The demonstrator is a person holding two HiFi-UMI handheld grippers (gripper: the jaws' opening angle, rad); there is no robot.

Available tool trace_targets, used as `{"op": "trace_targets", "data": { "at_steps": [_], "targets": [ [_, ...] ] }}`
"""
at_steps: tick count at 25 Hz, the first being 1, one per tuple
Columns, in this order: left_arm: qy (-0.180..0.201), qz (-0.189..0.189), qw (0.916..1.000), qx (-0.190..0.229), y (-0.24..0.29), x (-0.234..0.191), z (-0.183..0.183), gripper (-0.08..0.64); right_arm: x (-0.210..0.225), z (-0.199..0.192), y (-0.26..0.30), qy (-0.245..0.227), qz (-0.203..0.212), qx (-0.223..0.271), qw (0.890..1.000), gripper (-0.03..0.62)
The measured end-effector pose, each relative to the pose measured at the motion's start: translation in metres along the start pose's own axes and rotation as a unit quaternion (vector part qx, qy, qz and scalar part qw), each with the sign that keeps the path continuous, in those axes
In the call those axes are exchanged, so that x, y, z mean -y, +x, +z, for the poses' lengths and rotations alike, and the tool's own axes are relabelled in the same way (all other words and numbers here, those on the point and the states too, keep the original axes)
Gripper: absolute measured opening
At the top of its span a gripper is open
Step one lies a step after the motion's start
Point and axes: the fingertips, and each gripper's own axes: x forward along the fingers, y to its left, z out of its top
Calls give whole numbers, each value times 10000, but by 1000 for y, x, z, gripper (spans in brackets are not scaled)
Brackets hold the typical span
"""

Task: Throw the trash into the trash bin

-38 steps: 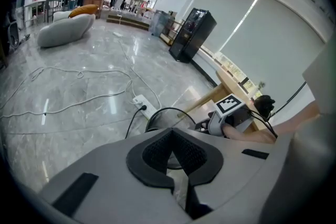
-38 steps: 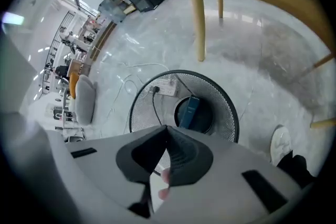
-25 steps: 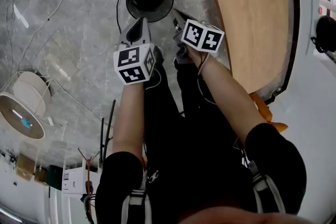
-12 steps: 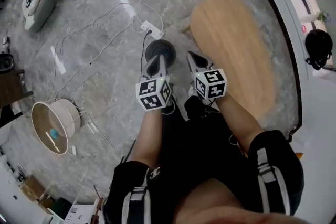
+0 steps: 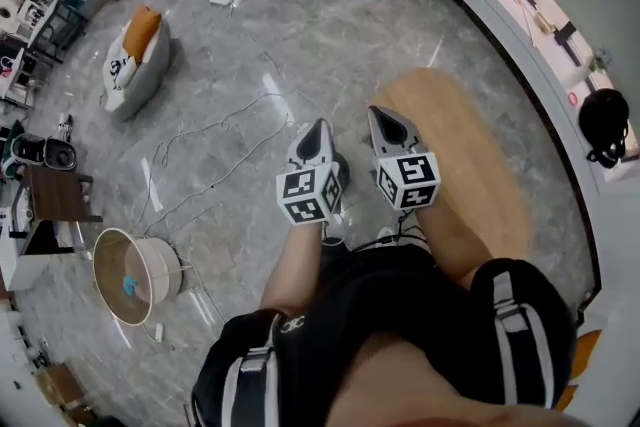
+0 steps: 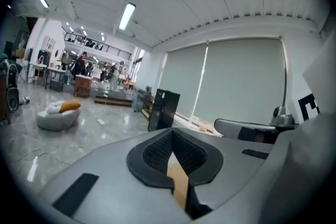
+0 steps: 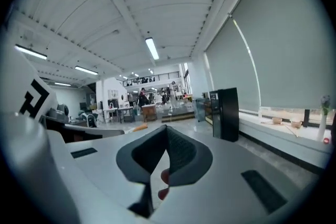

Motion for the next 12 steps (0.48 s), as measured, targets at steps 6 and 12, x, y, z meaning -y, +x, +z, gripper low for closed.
{"op": "trace_targets", "data": {
  "at_steps": [6,12],
  "targets": [
    [317,-62,9970,709,-15,43,72,7,16,80,-25,284,301,763,9962,12],
    [401,-39,9942,997,-34,59,94,7,7,96,-41,49,361,943,9949,11]
  ]
}}
